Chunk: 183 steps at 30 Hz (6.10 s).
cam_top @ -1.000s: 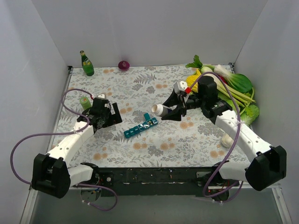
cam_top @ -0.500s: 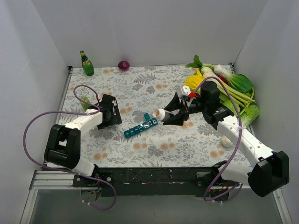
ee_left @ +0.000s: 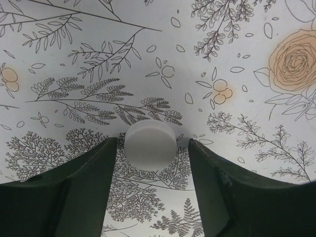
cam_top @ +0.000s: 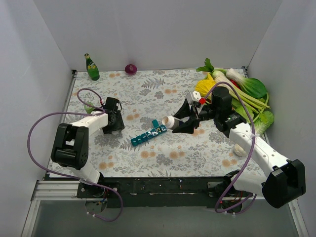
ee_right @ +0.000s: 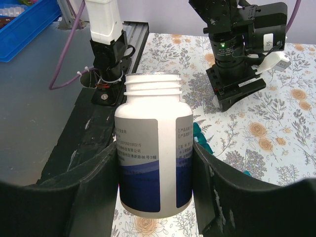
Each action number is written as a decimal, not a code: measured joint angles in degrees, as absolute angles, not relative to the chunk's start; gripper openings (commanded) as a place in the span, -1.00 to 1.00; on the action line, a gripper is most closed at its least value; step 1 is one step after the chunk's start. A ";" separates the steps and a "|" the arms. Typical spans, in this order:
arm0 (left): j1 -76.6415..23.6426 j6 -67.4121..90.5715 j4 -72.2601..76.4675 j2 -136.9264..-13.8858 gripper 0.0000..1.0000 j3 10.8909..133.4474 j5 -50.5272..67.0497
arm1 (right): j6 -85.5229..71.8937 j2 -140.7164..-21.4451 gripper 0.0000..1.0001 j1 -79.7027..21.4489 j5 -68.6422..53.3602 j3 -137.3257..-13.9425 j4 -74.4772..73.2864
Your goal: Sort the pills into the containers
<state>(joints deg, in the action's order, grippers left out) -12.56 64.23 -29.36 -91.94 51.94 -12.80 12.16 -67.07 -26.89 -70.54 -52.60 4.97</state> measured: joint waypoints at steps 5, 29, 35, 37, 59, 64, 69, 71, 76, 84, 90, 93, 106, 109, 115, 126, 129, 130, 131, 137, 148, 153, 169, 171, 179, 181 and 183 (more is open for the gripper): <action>-12.43 63.79 -29.08 -92.55 -0.18 52.27 -11.99 | 12.14 -67.07 -0.97 -26.89 -70.52 -52.60 4.97; -20.43 86.74 -3.27 -62.65 -0.65 42.61 38.20 | 28.53 -67.07 -0.97 -27.03 -56.58 -52.73 -9.50; -27.42 99.63 11.70 -65.65 -0.65 42.11 40.82 | 28.80 -67.07 -0.97 -28.53 -48.49 -53.58 -11.97; -28.14 102.41 14.90 -66.67 -0.65 41.58 40.93 | 28.77 -67.07 -0.97 -28.99 -46.44 -53.89 -12.60; -30.13 106.50 19.14 -70.43 -0.67 41.10 37.95 | 29.41 -67.05 -0.97 -31.90 -40.14 -55.42 -16.60; -30.13 106.21 17.91 -71.07 -0.67 41.15 37.71 | 29.87 -66.70 -0.97 -31.92 -40.21 -55.42 -16.69; -30.20 106.10 17.56 -71.35 -0.67 41.89 37.95 | 30.06 -66.67 -0.97 -32.23 -40.18 -55.42 -16.71; -30.30 106.15 17.61 -71.59 -0.67 42.28 38.26 | 30.15 -66.72 -0.97 -32.36 -39.99 -55.42 -16.71; -30.87 106.54 18.13 -71.72 -0.68 42.41 38.87 | 30.22 -67.11 -0.97 -32.73 -39.77 -55.48 -16.97; -31.07 105.69 16.36 -73.03 -0.70 43.68 39.77 | 31.90 -67.33 -0.97 -34.35 -36.10 -56.49 -19.42; -31.40 102.00 8.86 -73.97 -0.70 46.98 39.62 | 34.98 -68.01 -0.97 -36.93 -30.20 -57.87 -22.65; -31.55 100.84 6.72 -73.97 -0.71 47.88 39.40 | 35.46 -67.99 -0.97 -37.67 -28.62 -58.04 -23.05; -32.47 95.29 -1.13 -73.38 -0.73 51.83 37.08 | 32.23 -68.64 -0.97 -38.30 -28.69 -61.28 -26.98; -32.49 95.04 -1.28 -73.25 -0.72 51.83 37.58 | 29.89 -68.97 -0.97 -37.76 -30.65 -61.28 -26.96; -32.34 93.10 0.91 -73.03 -0.73 51.68 40.53 | 23.31 -69.21 -0.97 -34.35 -38.94 -60.69 -25.43; -31.79 69.23 -14.37 -75.26 -0.55 61.43 52.29 | -3.22 -69.23 -0.97 -30.74 -60.23 -49.93 -4.91; -31.86 65.25 -18.20 -75.96 -0.10 63.46 54.33 | -10.39 -69.23 -0.97 -30.74 -63.53 -47.16 2.11; -31.88 64.69 -18.72 -75.99 0.05 63.72 54.65 | -11.86 -69.23 -0.97 -30.72 -64.16 -46.61 3.60; -31.90 64.34 -19.03 -75.96 0.16 63.86 54.98 | -13.39 -69.23 -0.97 -30.70 -64.93 -46.17 5.15; -31.75 66.85 -16.86 -75.20 0.96 63.33 54.43 | -14.76 -68.51 -0.97 -30.87 -67.99 -46.37 11.11; -27.75 74.32 -12.40 -66.22 0.96 62.46 50.61 | -4.58 -67.33 -0.97 -30.87 -68.27 -49.06 5.91; -27.77 75.77 -12.93 -62.87 0.96 61.12 49.71 | 1.58 -67.33 -0.97 -30.87 -66.24 -51.35 -0.16; -27.79 92.84 -15.27 -63.55 0.66 58.43 36.47 | 28.05 -67.35 -0.97 -35.18 -42.15 -59.75 -18.83; -27.97 93.84 -14.92 -64.20 0.62 58.43 35.70 | 28.91 -67.37 -0.97 -35.29 -40.93 -59.99 -19.55; -30.89 94.76 -14.90 -67.48 0.38 58.43 33.26 | 30.02 -67.77 -0.97 -35.70 -39.13 -60.36 -19.81; -31.46 94.80 -14.83 -67.96 0.34 58.46 32.95 | 30.02 -67.88 -0.97 -35.77 -39.07 -60.36 -19.79; -31.99 94.78 -14.87 -68.42 0.28 58.46 32.75 | 30.02 -67.94 -0.97 -35.77 -38.96 -60.36 -19.77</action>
<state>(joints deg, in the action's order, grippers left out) -31.99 94.78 -14.87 -68.42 58.46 32.75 30.02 -67.94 -35.77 -38.96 -60.36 -19.77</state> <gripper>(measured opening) 0.679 0.599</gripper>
